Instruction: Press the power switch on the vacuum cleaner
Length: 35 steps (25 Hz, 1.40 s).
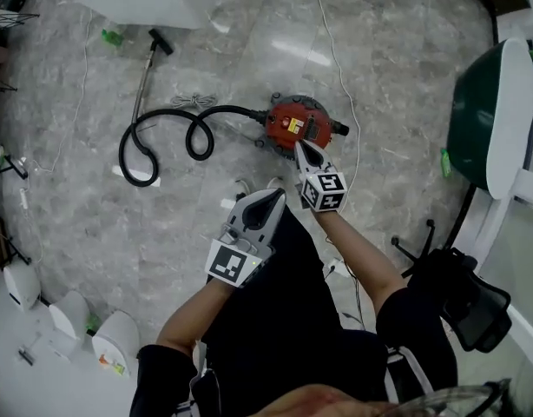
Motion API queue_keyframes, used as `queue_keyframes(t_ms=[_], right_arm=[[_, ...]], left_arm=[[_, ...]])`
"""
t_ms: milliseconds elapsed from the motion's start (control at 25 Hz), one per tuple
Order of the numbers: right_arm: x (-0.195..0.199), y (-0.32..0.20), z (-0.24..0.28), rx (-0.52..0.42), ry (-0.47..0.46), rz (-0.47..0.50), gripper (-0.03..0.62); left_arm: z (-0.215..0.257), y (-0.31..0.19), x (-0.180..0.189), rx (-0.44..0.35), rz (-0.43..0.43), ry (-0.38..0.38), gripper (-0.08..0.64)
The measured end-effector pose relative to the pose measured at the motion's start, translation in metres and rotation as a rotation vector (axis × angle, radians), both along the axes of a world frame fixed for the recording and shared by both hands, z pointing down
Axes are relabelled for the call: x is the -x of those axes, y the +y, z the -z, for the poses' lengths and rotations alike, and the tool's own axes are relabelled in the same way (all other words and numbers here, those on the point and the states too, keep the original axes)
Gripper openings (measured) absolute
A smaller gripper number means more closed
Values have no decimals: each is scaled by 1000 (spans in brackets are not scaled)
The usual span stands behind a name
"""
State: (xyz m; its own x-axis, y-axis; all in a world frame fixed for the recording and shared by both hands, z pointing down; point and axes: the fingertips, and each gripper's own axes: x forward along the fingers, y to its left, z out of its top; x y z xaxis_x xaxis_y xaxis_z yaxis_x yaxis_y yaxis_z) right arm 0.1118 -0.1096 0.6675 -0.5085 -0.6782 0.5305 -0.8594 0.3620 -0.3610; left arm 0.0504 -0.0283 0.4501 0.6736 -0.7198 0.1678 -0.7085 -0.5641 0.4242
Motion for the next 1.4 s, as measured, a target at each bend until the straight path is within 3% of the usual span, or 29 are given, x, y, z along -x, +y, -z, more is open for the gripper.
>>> queue_keyframes(t_ms=[160,280,440,640,800,1040,1280,1400], right_arm=[[1,13,85,-145,-27,-18,18],[6,32,144,-259,-12,14,18],[20,68,217,-399,5,81,18],[24,86,277,-536,2,95,18],[5,97,294,-587,18,58,18],[-23,111,317,-620,30,-31,18],[-15,127,324,-664,16,-15,18],[-10,135,323,-649,-11,-16,18]], left_arm=[[23,-3,5,-36,20,10,18],[27,3,5,-65,6,13,18],[47,9,9,-125,55,-17,18],[65,21,-2,-199,80,0,18],[84,33,-10,-297,121,2,18],[87,40,-9,-279,141,-2,18],[97,46,-14,-330,133,5,18],[87,53,-13,-352,148,-48,18]])
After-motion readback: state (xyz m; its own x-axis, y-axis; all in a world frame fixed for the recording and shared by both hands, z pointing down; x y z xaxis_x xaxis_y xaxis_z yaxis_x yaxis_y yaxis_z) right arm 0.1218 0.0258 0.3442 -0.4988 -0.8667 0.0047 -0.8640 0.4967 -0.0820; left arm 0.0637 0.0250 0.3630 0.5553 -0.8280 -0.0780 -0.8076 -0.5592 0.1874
